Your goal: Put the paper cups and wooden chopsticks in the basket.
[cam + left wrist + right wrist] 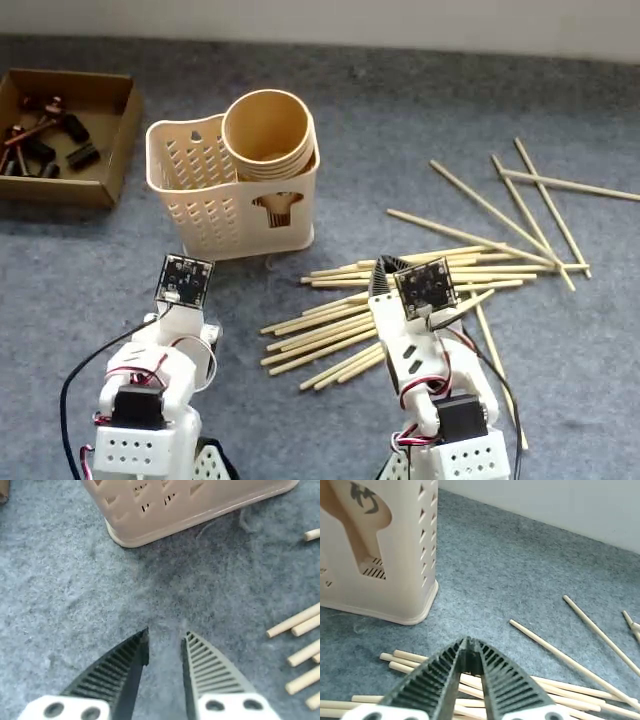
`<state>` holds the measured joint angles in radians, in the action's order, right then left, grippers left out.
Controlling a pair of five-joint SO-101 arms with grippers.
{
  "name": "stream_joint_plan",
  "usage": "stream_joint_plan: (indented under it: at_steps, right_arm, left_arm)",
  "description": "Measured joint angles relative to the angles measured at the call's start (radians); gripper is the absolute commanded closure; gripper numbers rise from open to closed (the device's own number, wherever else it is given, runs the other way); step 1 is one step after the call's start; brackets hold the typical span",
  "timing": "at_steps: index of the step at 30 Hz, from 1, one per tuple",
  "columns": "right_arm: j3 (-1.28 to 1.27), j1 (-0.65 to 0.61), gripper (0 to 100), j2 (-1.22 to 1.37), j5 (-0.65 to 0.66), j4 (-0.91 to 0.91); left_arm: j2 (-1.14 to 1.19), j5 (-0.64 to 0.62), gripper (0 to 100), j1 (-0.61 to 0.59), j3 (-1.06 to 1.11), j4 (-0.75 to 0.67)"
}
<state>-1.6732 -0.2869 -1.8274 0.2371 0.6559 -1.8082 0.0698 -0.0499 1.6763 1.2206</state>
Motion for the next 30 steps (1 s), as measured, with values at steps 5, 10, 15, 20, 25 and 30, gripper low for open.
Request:
stream_joint_plan:
  at_steps: [5,10,15,20,25,30]
  right_arm:
    - [0.0,0.006,98.8,0.0,0.015,0.0]
    - [0.0,0.106,98.8,0.0,0.035,0.021]
    - [0.021,0.146,98.7,-0.002,0.035,0.127]
    - [0.103,0.19,94.6,-0.002,0.038,0.229]
    - [0.146,0.229,94.5,-0.002,0.049,0.318]
    - [0.192,0.292,94.3,-0.002,0.086,0.384]
  left_arm:
    - [0.0,0.0,89,-0.098,0.0,0.087]
    - [0.0,0.0,89,-0.181,0.0,0.095]
    - [0.0,0.0,89,-0.189,0.0,0.095]
    - [0.0,0.0,89,-0.189,0.0,0.1]
    - [0.0,0.0,89,-0.189,0.0,0.103]
    - [0.0,0.0,89,-0.189,0.0,0.103]
